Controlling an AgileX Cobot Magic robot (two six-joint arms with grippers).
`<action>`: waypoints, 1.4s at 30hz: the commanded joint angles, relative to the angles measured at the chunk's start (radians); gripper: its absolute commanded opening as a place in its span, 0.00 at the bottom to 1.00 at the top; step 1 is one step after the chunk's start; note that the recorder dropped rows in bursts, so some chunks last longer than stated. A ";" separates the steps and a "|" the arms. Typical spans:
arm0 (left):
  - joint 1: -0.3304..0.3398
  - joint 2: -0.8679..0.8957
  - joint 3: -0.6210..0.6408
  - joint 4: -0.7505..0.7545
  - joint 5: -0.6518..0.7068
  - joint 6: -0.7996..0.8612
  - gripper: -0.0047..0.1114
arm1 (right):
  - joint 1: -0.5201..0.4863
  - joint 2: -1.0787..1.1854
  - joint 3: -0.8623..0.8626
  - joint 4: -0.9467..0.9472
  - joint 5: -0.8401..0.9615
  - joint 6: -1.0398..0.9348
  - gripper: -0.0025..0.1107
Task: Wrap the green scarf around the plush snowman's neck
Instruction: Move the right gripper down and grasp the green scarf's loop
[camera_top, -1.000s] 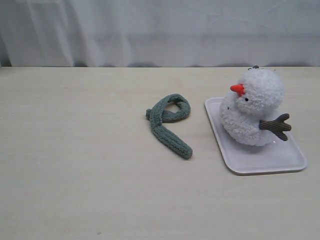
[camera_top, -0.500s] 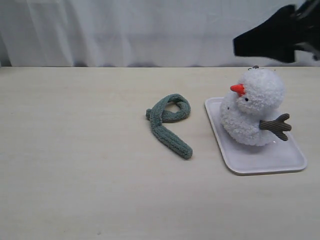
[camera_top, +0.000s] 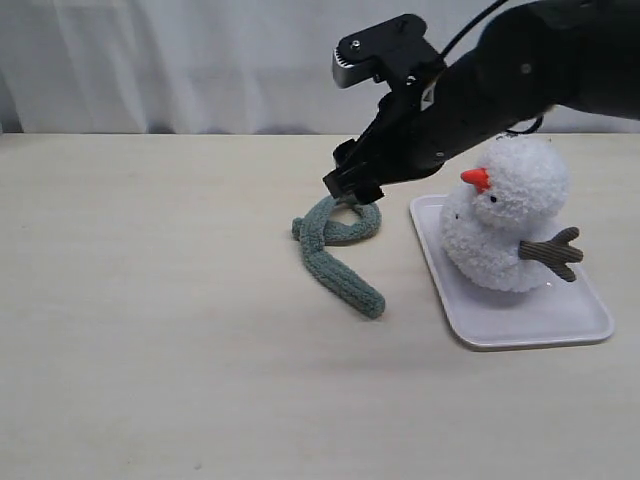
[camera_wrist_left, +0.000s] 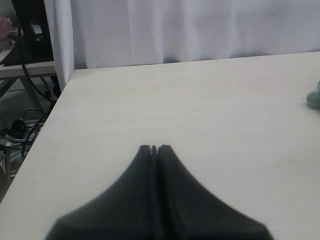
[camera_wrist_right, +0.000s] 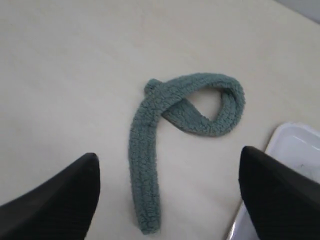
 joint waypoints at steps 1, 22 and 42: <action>-0.004 -0.002 0.002 -0.006 -0.012 -0.002 0.04 | 0.004 0.128 -0.133 -0.067 0.102 0.081 0.67; -0.004 -0.002 0.002 -0.006 -0.012 -0.002 0.04 | -0.104 0.534 -0.396 -0.239 0.077 0.366 0.64; -0.004 -0.002 0.002 -0.006 -0.012 -0.002 0.04 | -0.139 0.684 -0.450 -0.150 -0.135 0.392 0.64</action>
